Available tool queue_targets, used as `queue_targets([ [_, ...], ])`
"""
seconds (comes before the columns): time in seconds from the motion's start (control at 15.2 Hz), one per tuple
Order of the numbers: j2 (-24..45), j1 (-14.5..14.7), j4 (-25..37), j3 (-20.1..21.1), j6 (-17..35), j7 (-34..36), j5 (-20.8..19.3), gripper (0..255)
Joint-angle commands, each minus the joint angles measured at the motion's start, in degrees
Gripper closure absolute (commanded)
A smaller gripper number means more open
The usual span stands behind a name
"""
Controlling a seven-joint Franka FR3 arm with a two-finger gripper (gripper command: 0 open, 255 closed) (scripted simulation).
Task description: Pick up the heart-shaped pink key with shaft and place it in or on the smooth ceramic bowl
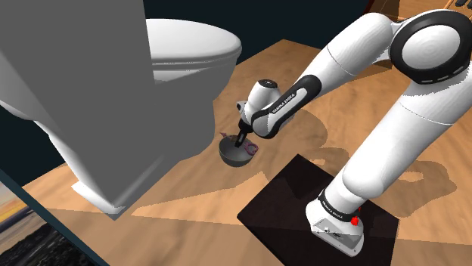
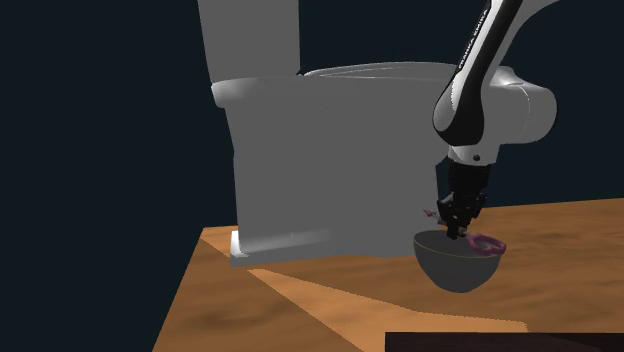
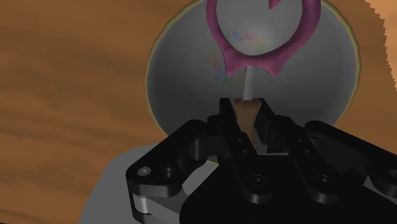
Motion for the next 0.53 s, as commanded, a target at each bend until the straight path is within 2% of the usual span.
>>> queue_targets([
  [0.0, 0.11, 0.0, -0.02, 0.0, 0.12, 0.05, -0.05, 255],
  [0.26, 0.1, 0.0, -0.01, 0.0, 0.11, 0.05, -0.05, 255],
  [0.33, 0.1, 0.0, -0.01, 0.0, 0.11, 0.05, -0.05, 0],
  [0.46, 0.1, 0.0, -0.01, 0.0, 0.11, 0.05, -0.05, 0],
])
